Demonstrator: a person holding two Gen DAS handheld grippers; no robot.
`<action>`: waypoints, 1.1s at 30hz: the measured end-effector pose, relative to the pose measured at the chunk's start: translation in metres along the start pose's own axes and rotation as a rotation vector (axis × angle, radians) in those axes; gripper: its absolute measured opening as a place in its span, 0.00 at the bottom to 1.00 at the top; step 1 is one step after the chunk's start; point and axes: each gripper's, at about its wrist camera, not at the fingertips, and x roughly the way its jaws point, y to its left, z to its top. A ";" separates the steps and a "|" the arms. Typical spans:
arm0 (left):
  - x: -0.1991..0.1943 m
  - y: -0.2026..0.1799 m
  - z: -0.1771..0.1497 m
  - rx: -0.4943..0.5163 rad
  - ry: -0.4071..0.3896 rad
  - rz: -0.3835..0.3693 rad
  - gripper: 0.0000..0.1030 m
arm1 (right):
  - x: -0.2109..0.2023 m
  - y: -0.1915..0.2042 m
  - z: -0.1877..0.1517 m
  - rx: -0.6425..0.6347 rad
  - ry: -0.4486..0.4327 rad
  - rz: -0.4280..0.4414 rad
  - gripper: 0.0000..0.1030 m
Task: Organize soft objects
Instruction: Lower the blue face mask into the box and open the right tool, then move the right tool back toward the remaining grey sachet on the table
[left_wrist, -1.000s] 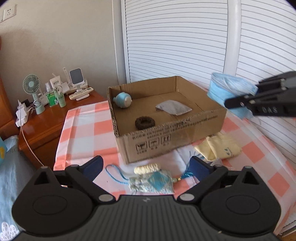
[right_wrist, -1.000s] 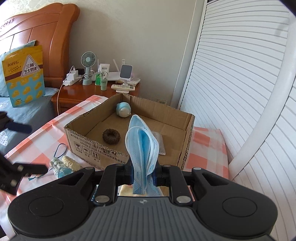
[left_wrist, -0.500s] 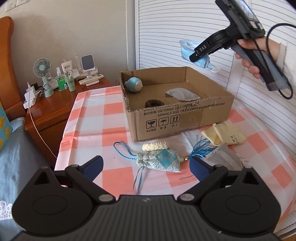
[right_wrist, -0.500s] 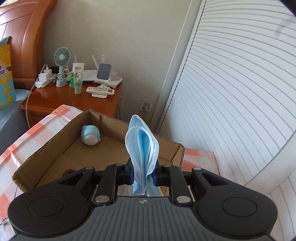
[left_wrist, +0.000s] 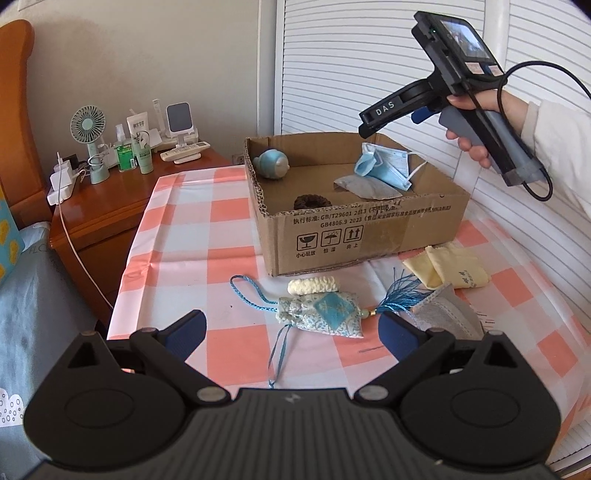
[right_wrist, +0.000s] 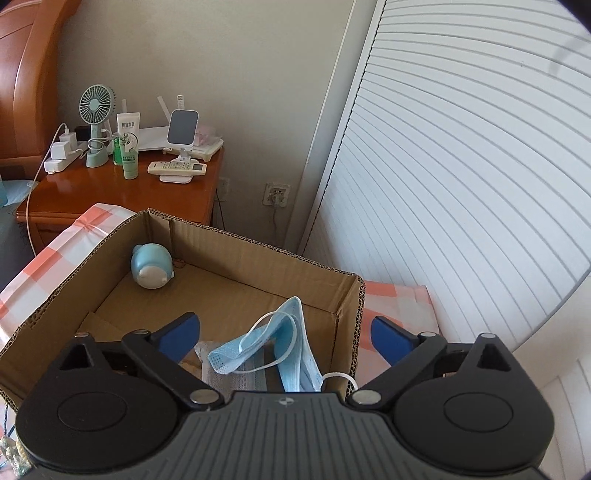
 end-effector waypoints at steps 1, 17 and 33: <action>0.000 0.000 0.000 0.000 0.000 0.000 0.96 | -0.004 -0.001 -0.001 0.003 0.001 0.008 0.98; -0.015 -0.006 -0.005 0.006 -0.014 -0.005 0.97 | -0.086 0.007 -0.074 0.069 -0.034 0.054 1.00; -0.021 -0.007 -0.016 0.013 -0.016 -0.020 0.99 | -0.114 0.070 -0.187 0.166 0.030 0.214 1.00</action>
